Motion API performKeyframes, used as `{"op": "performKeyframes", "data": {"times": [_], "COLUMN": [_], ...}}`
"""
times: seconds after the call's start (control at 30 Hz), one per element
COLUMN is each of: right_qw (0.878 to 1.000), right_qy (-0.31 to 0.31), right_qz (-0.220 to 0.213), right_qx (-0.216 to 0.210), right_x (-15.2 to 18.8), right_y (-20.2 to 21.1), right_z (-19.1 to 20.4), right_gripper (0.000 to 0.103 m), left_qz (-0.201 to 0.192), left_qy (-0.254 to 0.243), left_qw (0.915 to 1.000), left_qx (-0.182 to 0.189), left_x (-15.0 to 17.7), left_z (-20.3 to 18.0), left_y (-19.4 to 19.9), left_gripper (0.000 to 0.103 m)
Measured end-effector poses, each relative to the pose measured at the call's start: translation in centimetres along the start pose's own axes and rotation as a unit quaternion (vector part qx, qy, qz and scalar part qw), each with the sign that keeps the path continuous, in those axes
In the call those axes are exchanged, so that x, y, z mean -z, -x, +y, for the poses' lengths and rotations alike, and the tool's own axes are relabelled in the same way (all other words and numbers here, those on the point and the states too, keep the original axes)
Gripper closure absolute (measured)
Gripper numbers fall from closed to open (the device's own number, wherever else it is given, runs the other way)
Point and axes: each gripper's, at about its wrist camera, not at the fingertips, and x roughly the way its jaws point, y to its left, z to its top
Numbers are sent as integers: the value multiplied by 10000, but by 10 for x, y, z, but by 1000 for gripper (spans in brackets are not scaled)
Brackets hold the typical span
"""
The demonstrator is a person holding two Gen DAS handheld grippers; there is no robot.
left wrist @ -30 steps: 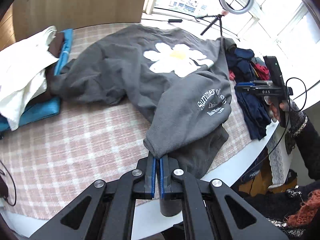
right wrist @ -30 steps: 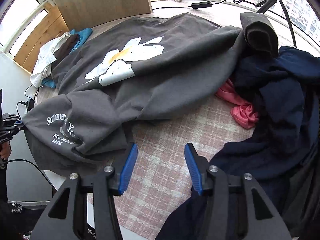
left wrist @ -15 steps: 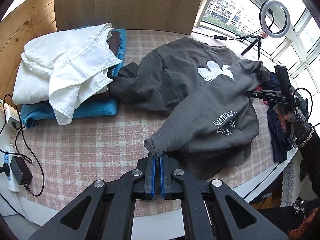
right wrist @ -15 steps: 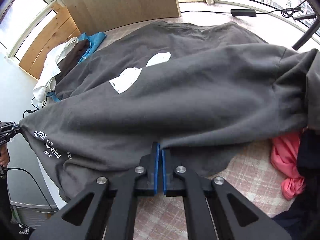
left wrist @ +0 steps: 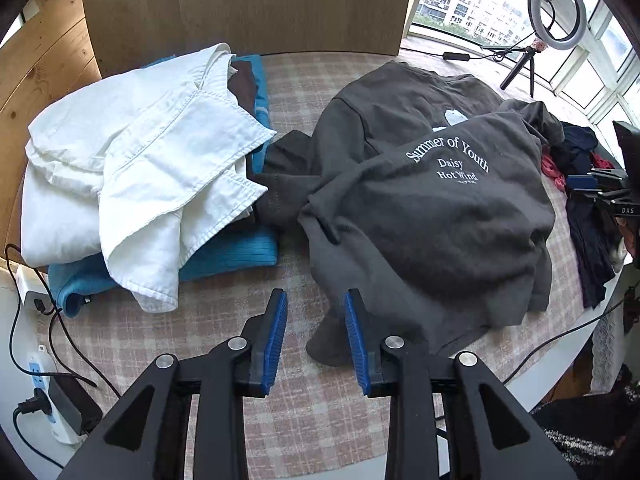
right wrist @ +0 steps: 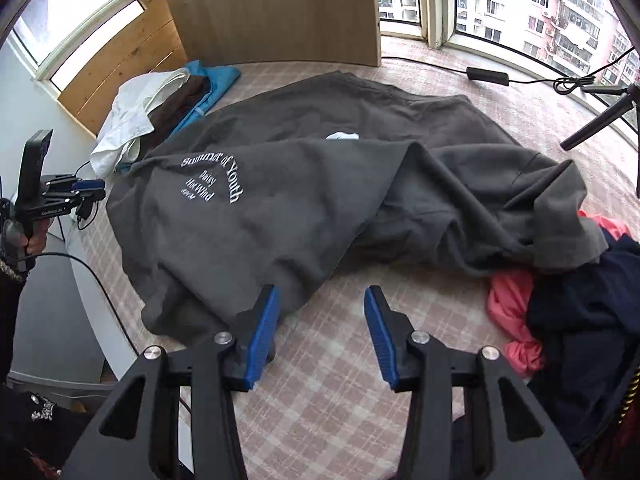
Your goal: Fold clothes
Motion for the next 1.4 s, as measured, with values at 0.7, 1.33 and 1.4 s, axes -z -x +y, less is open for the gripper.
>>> {"op": "performKeyframes", "data": {"times": [0.7,1.33,1.4], "right_qw": [9933,9794,9796], "right_qy": [880,-775,-1158], "right_qz": [-526,155,177], "right_qx": [539,1858,1631], "right_x": [59,-50,-43], "right_y": [5,21,13], "right_z": [88,-83,-101], "right_gripper": [93,91,87], "left_qz": [-288,506,548], "left_qy": [-753,-709,-474], "left_qw": [9965,9956,9973], "left_qx": [243,-347,-114], "left_x": [0,-117,-104], "left_z": [-41,-52,-40], "left_y": [18,-54,-53], "left_gripper": [101,97,98]}}
